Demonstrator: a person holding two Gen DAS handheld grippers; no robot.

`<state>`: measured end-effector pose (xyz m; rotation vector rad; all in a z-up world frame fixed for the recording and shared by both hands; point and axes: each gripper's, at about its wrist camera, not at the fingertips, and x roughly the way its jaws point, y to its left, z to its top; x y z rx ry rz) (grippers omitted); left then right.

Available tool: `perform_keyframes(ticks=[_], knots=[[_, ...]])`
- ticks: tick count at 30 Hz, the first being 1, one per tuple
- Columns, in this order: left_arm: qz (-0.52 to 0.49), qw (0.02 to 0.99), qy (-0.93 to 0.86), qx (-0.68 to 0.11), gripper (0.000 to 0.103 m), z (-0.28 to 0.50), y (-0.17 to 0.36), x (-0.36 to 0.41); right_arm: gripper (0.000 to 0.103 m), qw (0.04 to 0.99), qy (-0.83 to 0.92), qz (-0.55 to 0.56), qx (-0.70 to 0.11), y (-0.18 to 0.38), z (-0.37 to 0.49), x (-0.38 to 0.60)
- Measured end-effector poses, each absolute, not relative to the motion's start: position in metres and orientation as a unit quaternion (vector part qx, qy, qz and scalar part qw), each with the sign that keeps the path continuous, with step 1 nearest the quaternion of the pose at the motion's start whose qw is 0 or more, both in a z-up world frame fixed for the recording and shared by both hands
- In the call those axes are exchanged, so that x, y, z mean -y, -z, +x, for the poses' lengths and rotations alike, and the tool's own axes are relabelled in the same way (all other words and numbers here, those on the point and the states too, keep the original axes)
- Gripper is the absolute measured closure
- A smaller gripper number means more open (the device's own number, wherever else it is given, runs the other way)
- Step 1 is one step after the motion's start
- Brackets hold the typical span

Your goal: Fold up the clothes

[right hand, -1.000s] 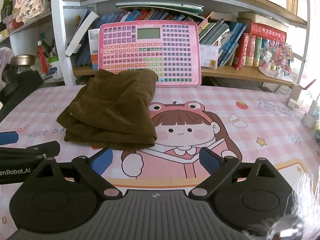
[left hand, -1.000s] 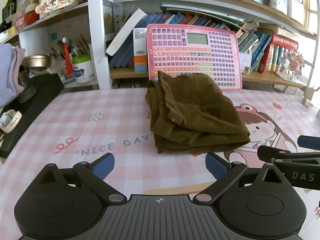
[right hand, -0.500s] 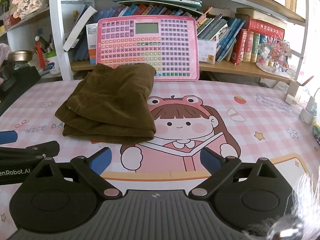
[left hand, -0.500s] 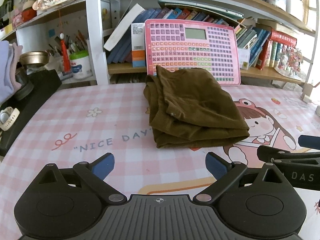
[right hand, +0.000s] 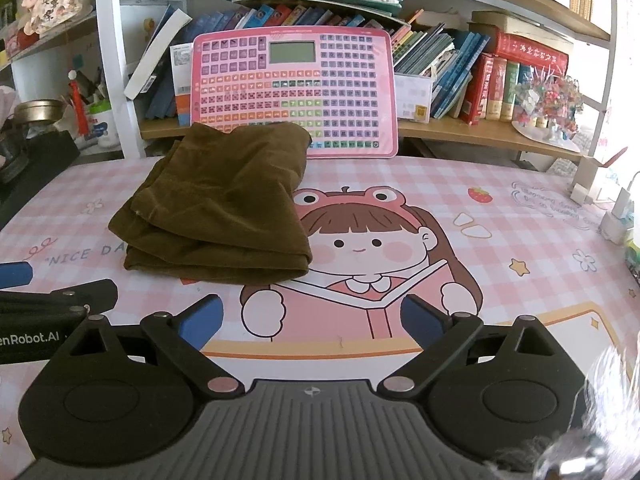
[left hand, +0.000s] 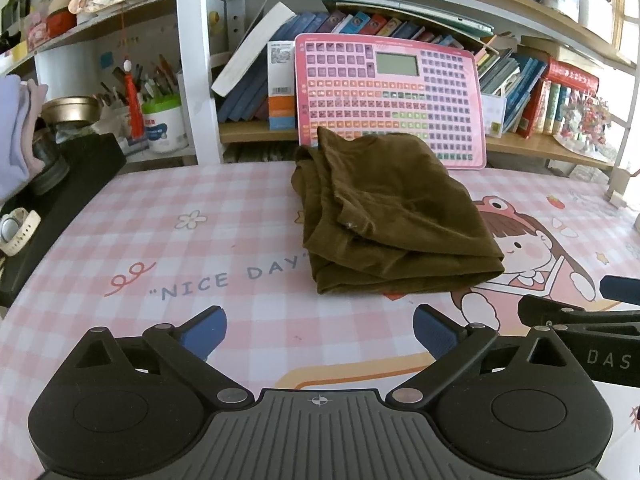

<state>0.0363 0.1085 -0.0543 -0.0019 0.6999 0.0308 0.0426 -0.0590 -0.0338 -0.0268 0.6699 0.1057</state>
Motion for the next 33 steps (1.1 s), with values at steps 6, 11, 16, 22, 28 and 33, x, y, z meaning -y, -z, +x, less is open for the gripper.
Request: perform_keyframes(ticks=[6,11,16,22,28,33], knots=[[-0.001,0.939,-0.014,-0.344,0.002,0.0369,0.0545,-0.1081,0.007,0.943,-0.051,-0.013,-0.329,0.0339,0.0426,0.0581],[-0.001,0.939,-0.015,-0.345,0.002,0.0382,0.055,-0.1082,0.007,0.943,-0.05,-0.013,-0.328,0.0336,0.0426,0.0583],[-0.002,0.938,-0.015,-0.345,0.002,0.0392,0.0556,-0.1077,0.007,0.943,-0.052,-0.014,-0.328,0.0345,0.0444,0.0586],[-0.004,0.938,-0.016,-0.347,0.002,0.0402,0.057,-0.1081,0.007,0.943,-0.052,-0.013,-0.33,0.0353,0.0466,0.0586],[-0.007,0.937,-0.012,-0.349,0.002,0.0413,0.0578,-0.1078,0.007,0.942,-0.052,-0.013,-0.33,0.0358,0.0477,0.0586],[-0.01,0.937,-0.006,-0.348,0.002,0.0413,0.0585,-0.1074,0.007,0.942,-0.052,-0.012,-0.332,0.0367,0.049,0.0587]])
